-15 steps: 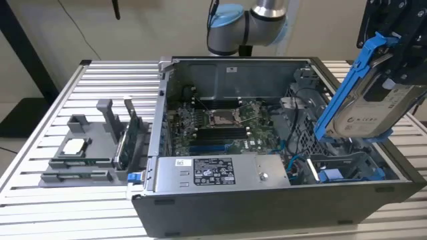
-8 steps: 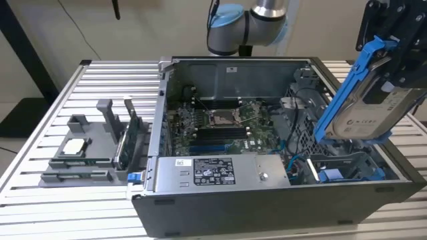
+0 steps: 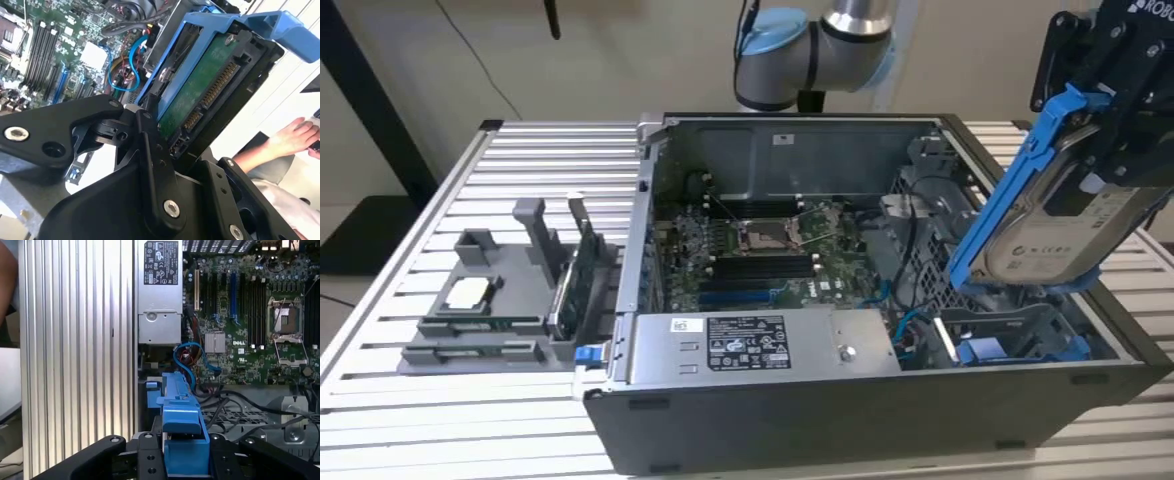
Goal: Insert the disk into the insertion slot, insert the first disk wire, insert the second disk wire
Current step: 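Insert the disk into the insertion slot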
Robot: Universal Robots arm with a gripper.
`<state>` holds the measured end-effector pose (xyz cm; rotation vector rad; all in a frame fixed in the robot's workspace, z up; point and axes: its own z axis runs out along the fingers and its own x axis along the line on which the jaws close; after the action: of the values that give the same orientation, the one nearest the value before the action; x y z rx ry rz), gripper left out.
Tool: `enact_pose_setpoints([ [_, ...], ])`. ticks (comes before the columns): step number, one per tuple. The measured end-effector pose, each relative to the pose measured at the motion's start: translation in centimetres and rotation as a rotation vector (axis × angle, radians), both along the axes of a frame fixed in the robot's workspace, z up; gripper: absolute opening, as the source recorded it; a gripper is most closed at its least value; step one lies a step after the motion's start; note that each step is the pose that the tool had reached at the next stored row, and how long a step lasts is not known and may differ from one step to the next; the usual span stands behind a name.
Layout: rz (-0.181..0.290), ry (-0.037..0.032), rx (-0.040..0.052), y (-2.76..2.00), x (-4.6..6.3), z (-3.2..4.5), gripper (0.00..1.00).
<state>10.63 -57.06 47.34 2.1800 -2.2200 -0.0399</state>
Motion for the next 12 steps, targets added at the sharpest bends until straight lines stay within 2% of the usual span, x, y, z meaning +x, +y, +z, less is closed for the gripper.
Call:
enact_pose_setpoints([
  [12, 0.0, 0.0, -0.0003, -0.01, 1.3, -1.05, 0.33],
])
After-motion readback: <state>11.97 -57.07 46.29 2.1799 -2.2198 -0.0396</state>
